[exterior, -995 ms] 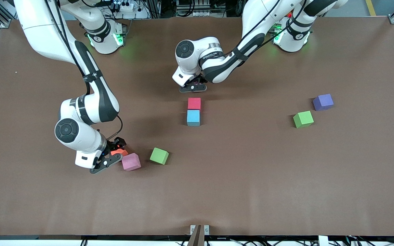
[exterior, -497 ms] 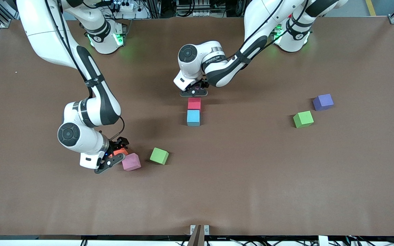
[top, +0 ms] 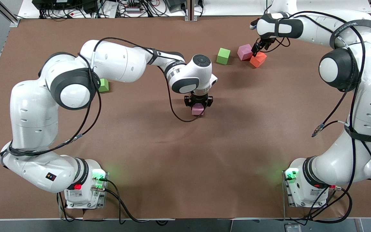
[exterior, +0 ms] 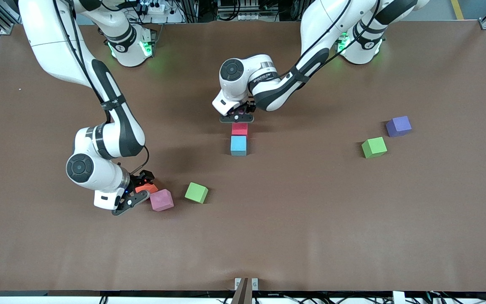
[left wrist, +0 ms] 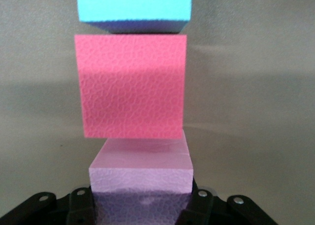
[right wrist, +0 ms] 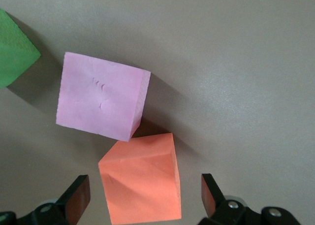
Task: Arrange blocks into number 1
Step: 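Place the pink cube beside the red cube while the right gripper grasps orange, then place the orange cube beside the cyan cube while the left gripper reaches green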
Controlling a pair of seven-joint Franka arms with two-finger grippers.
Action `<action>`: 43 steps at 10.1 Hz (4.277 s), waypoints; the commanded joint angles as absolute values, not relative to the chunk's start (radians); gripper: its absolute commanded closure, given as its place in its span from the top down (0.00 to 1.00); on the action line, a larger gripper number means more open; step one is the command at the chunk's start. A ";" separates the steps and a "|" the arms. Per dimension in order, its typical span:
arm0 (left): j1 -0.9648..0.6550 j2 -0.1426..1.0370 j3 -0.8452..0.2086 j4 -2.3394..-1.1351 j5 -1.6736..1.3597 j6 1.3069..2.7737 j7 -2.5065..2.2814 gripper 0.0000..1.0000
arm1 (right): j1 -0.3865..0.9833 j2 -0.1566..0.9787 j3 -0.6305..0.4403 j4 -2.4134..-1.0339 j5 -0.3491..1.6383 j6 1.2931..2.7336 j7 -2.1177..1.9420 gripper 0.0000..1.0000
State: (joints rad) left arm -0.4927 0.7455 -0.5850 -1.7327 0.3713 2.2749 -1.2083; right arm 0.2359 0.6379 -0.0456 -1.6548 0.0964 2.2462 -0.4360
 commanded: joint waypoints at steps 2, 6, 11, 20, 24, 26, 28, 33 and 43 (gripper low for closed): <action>-0.499 0.770 -0.564 -1.698 0.393 2.273 -1.190 0.00 | 0.238 0.649 -0.040 -1.664 0.144 2.256 -0.457 1.00; -0.494 0.769 -0.563 -1.703 0.393 2.269 -1.184 0.00 | 0.241 0.660 -0.041 -1.696 0.155 2.313 -0.459 1.00; -0.489 0.769 -0.561 -1.703 0.393 2.267 -1.177 0.00 | 0.241 0.660 -0.066 -1.698 0.155 2.316 -0.459 0.73; -0.508 0.715 -0.555 -1.701 0.393 2.205 -1.198 1.00 | 0.224 0.600 -0.071 -1.712 0.158 2.307 -0.453 0.64; -0.496 0.591 -0.558 -1.703 0.387 2.093 -1.221 1.00 | 0.219 0.536 -0.107 -1.736 0.160 2.306 -0.443 0.62; -0.483 0.526 -0.557 -1.703 0.380 2.033 -1.221 1.00 | 0.239 0.467 -0.121 -1.770 0.172 2.303 -0.346 0.61; -0.398 0.465 -0.558 -1.707 0.380 1.968 -1.197 1.00 | 0.309 0.419 -0.156 -1.779 0.173 2.290 -0.192 0.61; -0.050 0.420 -0.574 -1.704 0.377 1.967 -0.982 1.00 | 0.520 0.445 -0.222 -1.697 0.281 2.299 0.102 0.61; 0.683 0.399 -0.854 -2.044 0.374 2.155 -0.575 1.00 | 0.762 0.713 -0.256 -1.365 0.261 2.272 0.460 0.61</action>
